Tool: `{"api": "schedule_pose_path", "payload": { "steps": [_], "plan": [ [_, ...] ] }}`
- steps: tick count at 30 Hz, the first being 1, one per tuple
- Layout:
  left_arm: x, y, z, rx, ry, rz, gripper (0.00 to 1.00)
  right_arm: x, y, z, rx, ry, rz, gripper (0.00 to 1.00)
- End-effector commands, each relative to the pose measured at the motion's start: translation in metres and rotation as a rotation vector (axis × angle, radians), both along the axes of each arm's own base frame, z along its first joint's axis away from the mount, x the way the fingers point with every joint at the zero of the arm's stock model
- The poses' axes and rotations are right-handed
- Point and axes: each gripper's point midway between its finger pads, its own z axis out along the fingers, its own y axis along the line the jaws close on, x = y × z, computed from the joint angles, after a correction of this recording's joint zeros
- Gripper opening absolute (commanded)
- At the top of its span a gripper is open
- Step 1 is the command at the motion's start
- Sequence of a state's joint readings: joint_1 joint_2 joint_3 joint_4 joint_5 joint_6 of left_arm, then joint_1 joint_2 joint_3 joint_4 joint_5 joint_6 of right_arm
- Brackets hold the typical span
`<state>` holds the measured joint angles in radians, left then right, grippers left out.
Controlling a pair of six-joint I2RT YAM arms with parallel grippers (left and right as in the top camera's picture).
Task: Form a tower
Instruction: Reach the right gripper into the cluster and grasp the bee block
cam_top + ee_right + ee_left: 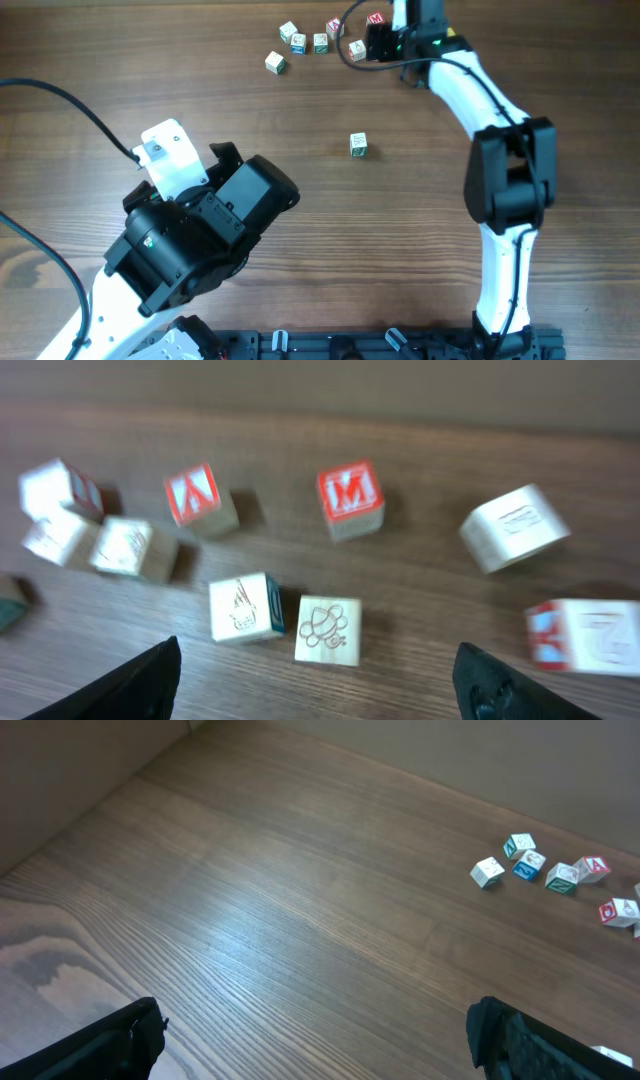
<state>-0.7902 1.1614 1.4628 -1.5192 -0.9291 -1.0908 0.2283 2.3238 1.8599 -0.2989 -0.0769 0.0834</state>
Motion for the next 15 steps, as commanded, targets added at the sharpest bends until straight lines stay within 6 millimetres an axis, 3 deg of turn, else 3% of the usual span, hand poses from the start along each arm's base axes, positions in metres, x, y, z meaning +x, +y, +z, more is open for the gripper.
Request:
{"api": "schedule_pose_path", "payload": {
  "steps": [1, 4, 6, 9, 14, 15],
  "plan": [
    [0.0, 0.0, -0.001, -0.005, -0.003, 0.011, 1.0, 0.007, 0.011, -0.033, -0.054, -0.001, 0.046, 0.86],
    [0.0, 0.0, -0.001, -0.005, -0.003, 0.011, 1.0, 0.015, 0.003, -0.063, -0.097, -0.009, 0.005, 0.8],
    [0.0, 0.0, -0.001, -0.005, -0.003, 0.011, 1.0, 0.017, 0.003, -0.072, -0.113, -0.014, 0.019, 0.71],
    [0.0, 0.0, -0.001, -0.004, -0.003, 0.011, 1.0, 0.021, 0.003, -0.069, -0.11, -0.037, 0.018, 0.65],
    [0.0, 0.0, -0.001, -0.005, -0.003, 0.011, 1.0, 0.022, 0.004, -0.067, -0.108, -0.046, 0.018, 0.35],
    [0.0, 0.0, -0.001, -0.005, -0.003, 0.011, 1.0, 0.023, 0.004, -0.066, -0.107, -0.048, 0.017, 0.33]
  ]
}}
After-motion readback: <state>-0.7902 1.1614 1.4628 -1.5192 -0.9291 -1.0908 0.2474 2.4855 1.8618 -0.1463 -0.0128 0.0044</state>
